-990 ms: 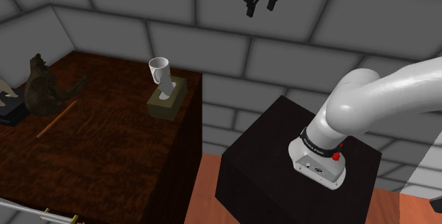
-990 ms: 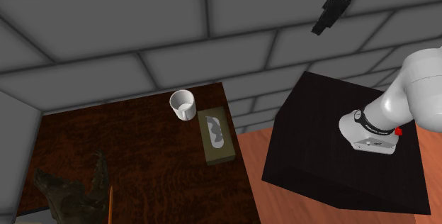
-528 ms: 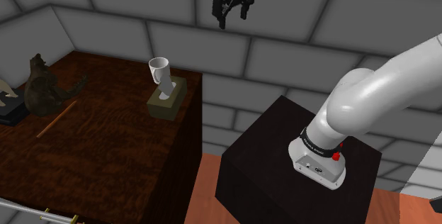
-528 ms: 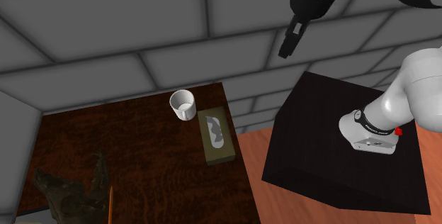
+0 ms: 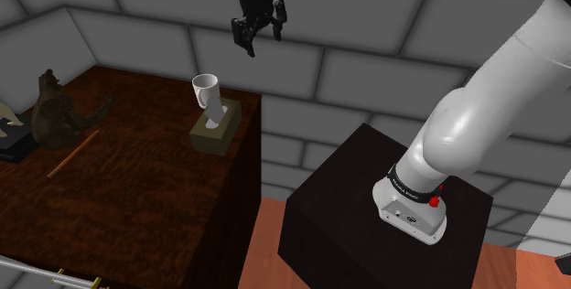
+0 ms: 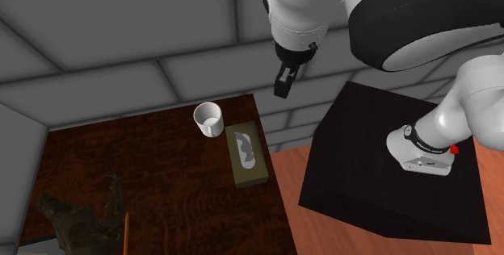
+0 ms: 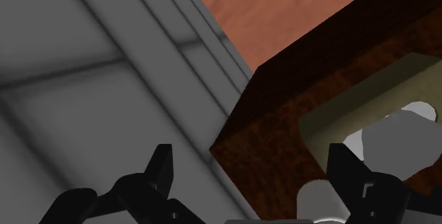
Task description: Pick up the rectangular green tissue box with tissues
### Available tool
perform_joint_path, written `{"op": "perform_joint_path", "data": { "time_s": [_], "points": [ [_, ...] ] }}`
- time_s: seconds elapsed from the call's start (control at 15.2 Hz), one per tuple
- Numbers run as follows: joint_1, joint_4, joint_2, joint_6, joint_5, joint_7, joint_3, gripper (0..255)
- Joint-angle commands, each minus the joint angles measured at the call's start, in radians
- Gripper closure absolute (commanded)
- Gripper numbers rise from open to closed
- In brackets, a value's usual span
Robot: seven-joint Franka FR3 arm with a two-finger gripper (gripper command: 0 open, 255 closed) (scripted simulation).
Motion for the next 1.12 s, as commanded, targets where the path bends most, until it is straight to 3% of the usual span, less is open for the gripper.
{"op": "perform_joint_path", "data": {
  "time_s": [0.0, 0.4, 0.86, 1.06],
  "points": [
    [0.013, 0.057, 0.084, -0.008, -0.027, 0.034, 0.024, 0],
    [0.071, 0.269, 0.350, -0.064, -0.119, 0.115, 0.062, 0],
    [0.180, 0.598, 0.685, -0.180, -0.216, 0.161, 0.060, 0],
    [0.190, 0.611, 0.718, -0.170, -0.224, 0.167, 0.056, 0]
  ]
}}
